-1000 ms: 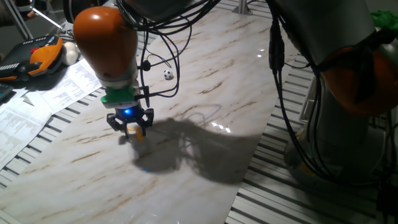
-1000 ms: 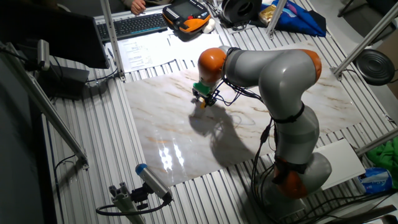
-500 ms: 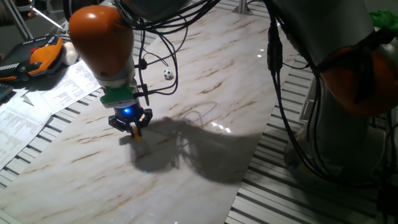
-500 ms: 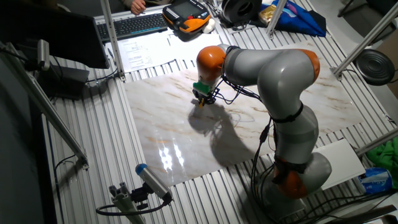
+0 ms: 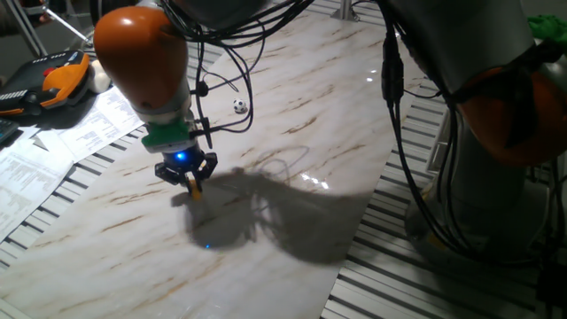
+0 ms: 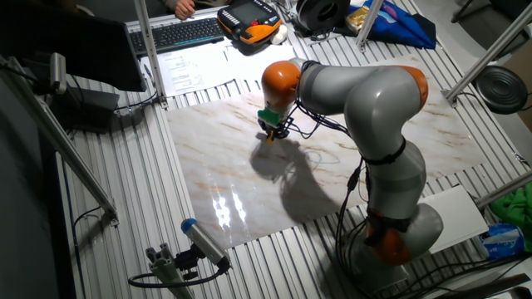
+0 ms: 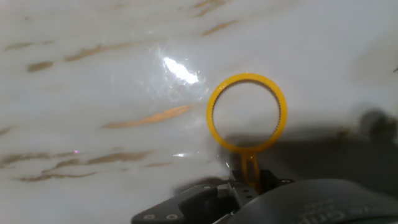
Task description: Attach the bubble ring to the ball
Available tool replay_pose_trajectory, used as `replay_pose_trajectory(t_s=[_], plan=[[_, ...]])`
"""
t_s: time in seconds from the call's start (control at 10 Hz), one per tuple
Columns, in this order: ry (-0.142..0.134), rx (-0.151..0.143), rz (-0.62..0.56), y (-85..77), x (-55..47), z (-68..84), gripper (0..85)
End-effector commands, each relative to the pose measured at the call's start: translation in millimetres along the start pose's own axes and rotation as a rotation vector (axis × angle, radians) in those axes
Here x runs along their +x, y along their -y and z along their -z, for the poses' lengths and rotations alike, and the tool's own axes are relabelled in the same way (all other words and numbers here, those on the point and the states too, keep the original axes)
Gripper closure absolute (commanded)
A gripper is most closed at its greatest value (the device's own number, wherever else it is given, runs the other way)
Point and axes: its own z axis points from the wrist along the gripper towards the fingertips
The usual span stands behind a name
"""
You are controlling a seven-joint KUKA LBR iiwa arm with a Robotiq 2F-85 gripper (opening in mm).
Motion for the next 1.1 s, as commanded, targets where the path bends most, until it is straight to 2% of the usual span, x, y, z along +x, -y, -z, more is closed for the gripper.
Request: replay_pose_trajectory(t_s=[0.0, 0.1, 0.5, 0.6, 0.8, 1.0], plan=[[0.001, 0.006, 0.002, 2.0, -2.0, 5.1, 85.0], [-0.010, 0.003, 0.000, 4.6, -5.9, 12.5, 85.0], [-0.023, 0.028, 0.020, 22.7, -24.8, 46.2, 85.0], [-0.029, 0.028, 0.030, 26.8, -30.2, 50.7, 85.0], [-0.026, 0.025, 0.022, 27.2, -31.5, 51.4, 85.0], [-0.025, -0.001, -0.003, 27.2, -31.5, 51.4, 85.0]])
